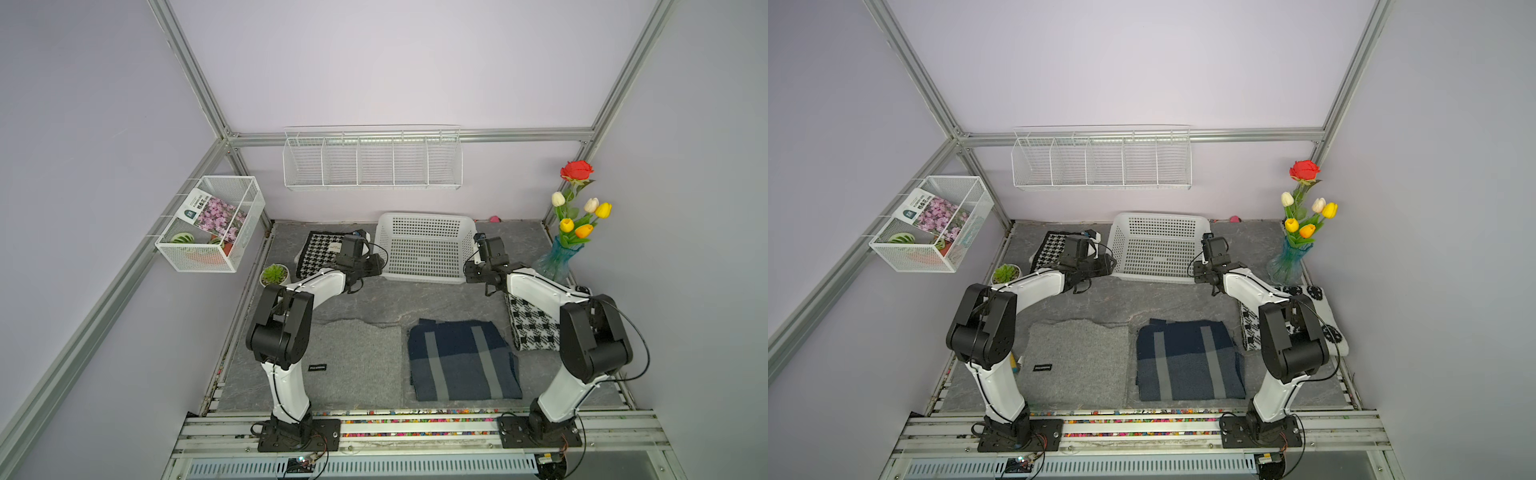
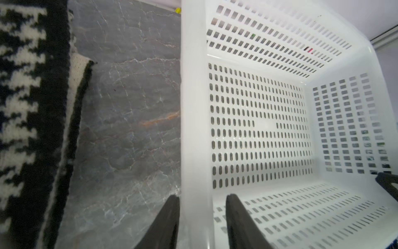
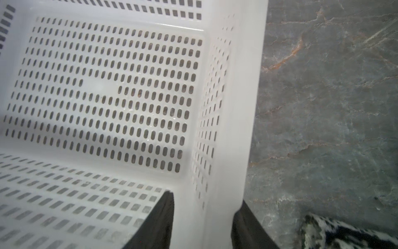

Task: Put the folded scarf in the basket
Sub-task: Move the basket to the center of the board.

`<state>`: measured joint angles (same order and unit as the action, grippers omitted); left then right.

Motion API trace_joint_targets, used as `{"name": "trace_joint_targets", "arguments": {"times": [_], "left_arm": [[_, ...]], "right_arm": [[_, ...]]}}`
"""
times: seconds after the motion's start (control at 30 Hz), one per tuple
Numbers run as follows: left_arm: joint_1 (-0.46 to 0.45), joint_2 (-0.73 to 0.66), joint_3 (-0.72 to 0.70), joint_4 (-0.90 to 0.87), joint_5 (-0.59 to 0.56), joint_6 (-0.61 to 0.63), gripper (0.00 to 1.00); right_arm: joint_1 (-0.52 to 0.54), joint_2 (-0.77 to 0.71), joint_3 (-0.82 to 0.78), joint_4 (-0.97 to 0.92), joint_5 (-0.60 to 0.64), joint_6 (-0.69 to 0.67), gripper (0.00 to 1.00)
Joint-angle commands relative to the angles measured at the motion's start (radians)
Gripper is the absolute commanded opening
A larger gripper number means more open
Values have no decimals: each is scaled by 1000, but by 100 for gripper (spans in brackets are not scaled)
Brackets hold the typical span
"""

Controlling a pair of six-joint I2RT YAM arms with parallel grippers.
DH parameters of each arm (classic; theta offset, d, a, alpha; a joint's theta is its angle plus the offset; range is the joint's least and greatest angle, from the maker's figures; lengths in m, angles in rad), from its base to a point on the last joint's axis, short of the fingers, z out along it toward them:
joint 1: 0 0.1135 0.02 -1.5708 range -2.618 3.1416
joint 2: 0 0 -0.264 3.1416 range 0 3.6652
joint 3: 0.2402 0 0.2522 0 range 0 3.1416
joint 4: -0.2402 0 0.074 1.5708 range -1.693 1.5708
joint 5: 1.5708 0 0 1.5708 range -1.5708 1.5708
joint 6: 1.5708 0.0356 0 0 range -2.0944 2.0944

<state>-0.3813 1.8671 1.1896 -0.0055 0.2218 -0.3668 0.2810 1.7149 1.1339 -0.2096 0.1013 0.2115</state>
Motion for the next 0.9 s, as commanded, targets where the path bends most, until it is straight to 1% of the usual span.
{"name": "trace_joint_targets", "arguments": {"times": [0.0, 0.17, 0.2, 0.23, 0.27, 0.3, 0.33, 0.37, 0.43, 0.6, 0.63, 0.73, 0.87], "left_arm": [[-18, -49, -35, -34, 20, -18, 40], [-49, -97, -79, -53, -3, -34, 35], [-54, -105, -87, -61, -1, -42, 31], [-59, -116, -98, -74, 3, -48, 23], [-65, -126, -113, -83, 2, -60, 21], [-71, -139, -126, -95, 12, -66, 22], [-80, -153, -138, -104, 10, -71, 26], [-89, -168, -152, -106, 1, -73, 28], [-99, -198, -175, -106, -11, -74, 27], [-102, -229, -202, -86, 7, -77, 33], [-102, -233, -200, -92, 4, -77, 36], [-103, -256, -215, -77, 5, -82, 39], [-103, -298, -223, -86, -16, -70, 51]], "right_arm": [[7, -63, -63, -42, -43, 38, 46], [9, -133, -127, -42, -48, 55, 46], [8, -146, -141, -40, -46, 57, 46], [9, -159, -155, -43, -41, 59, 45], [9, -173, -167, -45, -36, 60, 46], [9, -192, -185, -41, -32, 64, 46], [10, -213, -201, -25, -31, 68, 45], [9, -228, -214, -14, -30, 68, 45], [9, -243, -212, -32, -29, 65, 45], [9, -287, -241, -8, -12, 69, 49], [10, -293, -241, -5, -21, 71, 51], [10, -303, -237, -11, -49, 80, 55], [13, -375, -267, -11, -15, 88, 65]]}}
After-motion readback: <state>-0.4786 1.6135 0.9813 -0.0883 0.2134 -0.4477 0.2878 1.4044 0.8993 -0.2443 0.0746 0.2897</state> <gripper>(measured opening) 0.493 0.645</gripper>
